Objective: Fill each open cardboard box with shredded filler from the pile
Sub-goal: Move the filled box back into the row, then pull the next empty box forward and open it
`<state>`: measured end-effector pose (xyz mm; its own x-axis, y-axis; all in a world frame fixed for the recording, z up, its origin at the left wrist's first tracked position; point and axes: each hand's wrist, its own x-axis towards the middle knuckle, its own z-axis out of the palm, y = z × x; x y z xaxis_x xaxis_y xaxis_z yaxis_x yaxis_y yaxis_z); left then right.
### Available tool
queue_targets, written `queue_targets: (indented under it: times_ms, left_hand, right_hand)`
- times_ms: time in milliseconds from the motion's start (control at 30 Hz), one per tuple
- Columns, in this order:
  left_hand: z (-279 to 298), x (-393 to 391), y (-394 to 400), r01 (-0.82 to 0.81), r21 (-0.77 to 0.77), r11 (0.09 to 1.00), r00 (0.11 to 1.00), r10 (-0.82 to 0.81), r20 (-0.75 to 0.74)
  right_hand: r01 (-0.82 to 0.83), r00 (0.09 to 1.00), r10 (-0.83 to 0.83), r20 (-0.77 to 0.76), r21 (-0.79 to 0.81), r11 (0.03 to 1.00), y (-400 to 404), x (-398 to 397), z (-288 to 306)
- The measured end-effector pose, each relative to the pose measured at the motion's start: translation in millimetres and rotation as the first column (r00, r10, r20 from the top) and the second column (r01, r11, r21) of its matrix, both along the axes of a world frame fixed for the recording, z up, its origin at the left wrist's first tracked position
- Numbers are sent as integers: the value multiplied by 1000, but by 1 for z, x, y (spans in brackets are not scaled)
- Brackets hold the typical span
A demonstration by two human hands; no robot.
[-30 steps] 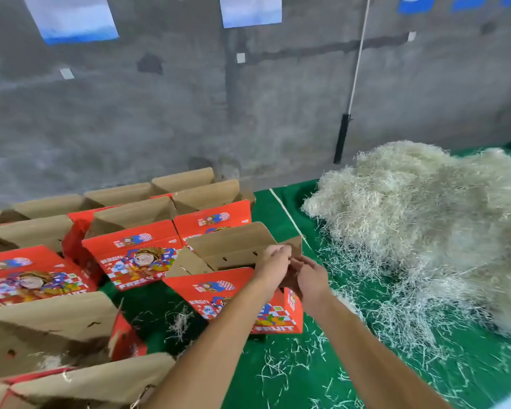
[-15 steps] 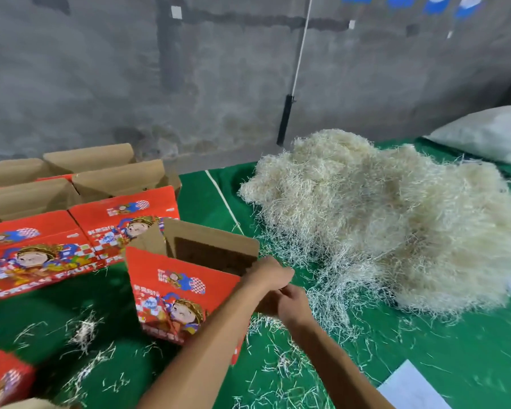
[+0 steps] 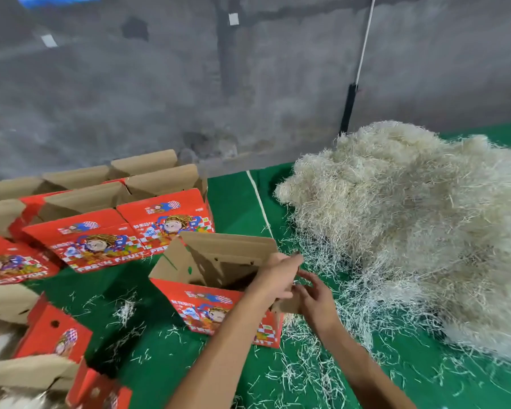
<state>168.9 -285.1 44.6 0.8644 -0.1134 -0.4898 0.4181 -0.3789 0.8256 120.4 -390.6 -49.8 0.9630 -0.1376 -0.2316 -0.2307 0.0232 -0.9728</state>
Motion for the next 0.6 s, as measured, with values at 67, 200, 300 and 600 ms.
queue_targets:
  times_ms: [67,200,300,600]
  left_hand:
    - [2,1,-1,-101,-154,983,995,103,5]
    - [-7,-6,19,-65,200,978,949,-1,314]
    - [-26,-14,37,82,628,774,895,-334,295]
    - [-120,-66,37,-213,817,535,735,-464,495]
  right_hand:
    - [-6,1000,6,-17,9,1000,-13,5,1]
    - [24,999,-24,-30,7,1000,-34,1,-6]
    - [122,992,-123,-19,-39,992,-40,-1,-11]
    - [121,951,124,283,-710,693,-18,-7,-6]
